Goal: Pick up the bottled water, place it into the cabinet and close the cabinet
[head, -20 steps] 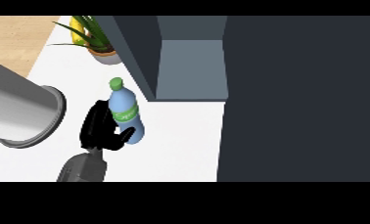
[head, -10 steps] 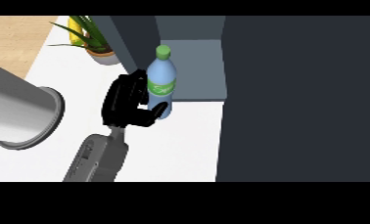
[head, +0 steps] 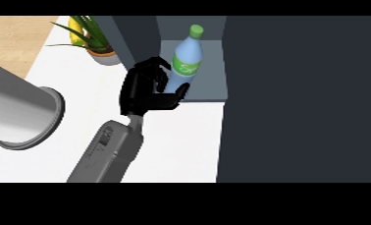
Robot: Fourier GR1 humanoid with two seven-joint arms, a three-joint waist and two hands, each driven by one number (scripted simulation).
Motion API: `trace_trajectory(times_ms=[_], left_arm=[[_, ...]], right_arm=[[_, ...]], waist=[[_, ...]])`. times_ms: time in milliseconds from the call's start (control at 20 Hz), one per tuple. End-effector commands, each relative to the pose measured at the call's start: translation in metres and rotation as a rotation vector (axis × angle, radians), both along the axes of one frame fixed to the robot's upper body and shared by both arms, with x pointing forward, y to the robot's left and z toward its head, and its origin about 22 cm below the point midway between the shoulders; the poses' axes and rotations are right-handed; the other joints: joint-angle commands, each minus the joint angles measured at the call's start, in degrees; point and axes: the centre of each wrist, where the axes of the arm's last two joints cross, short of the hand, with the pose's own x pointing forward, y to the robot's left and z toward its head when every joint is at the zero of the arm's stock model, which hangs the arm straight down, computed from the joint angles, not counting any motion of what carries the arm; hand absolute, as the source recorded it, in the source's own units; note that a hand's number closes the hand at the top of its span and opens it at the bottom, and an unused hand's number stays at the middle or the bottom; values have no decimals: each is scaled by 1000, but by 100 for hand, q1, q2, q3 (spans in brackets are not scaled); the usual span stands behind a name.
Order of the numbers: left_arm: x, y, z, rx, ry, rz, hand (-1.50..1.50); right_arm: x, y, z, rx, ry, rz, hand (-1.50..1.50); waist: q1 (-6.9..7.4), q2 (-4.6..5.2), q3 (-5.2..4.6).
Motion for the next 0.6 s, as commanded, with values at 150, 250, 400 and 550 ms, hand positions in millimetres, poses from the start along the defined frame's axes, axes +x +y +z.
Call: trace_trajectory(times_ms=[150, 250, 400, 550], left_arm=[[41, -43, 54, 129, -77, 1, 150], [48, -43, 57, 149, -77, 63, 150], [50, -44, 54, 195, -69, 88, 150], [51, -47, 46, 263, -59, 140, 150]], right_arm=[[2, 1, 1, 2, 11, 22, -150], [5, 0, -3, 18, -1, 17, -150], [6, 8, -1, 19, 0, 37, -150], [8, 6, 2, 29, -10, 48, -150]], waist=[[-196, 59, 20], [-261, 74, 22], [-239, 76, 20], [-372, 111, 22]])
